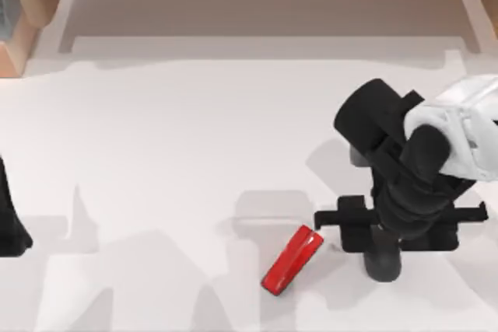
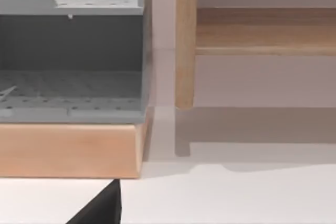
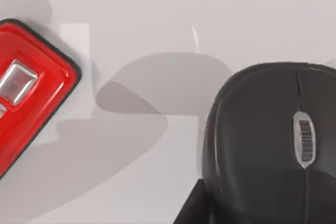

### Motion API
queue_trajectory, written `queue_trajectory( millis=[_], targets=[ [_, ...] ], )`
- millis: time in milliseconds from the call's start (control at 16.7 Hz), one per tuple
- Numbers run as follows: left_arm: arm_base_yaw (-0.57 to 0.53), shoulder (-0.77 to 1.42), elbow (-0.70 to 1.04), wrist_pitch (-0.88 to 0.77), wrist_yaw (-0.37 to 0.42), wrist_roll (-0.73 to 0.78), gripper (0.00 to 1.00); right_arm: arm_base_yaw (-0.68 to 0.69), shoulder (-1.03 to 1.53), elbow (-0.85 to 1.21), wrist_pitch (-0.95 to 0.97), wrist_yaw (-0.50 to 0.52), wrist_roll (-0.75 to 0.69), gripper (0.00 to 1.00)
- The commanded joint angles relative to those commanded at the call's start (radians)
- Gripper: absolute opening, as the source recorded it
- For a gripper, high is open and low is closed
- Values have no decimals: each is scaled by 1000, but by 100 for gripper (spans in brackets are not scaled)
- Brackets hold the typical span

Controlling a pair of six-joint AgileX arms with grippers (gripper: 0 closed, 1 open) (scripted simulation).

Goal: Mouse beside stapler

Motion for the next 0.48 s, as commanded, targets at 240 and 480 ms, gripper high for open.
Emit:
queue_trajectory(
  millis=[240,480],
  targets=[
    [0,0,0,0,0,0,100,0,0,0,0,0,0,45],
    [0,0,0,0,0,0,100,0,0,0,0,0,0,75]
  ],
)
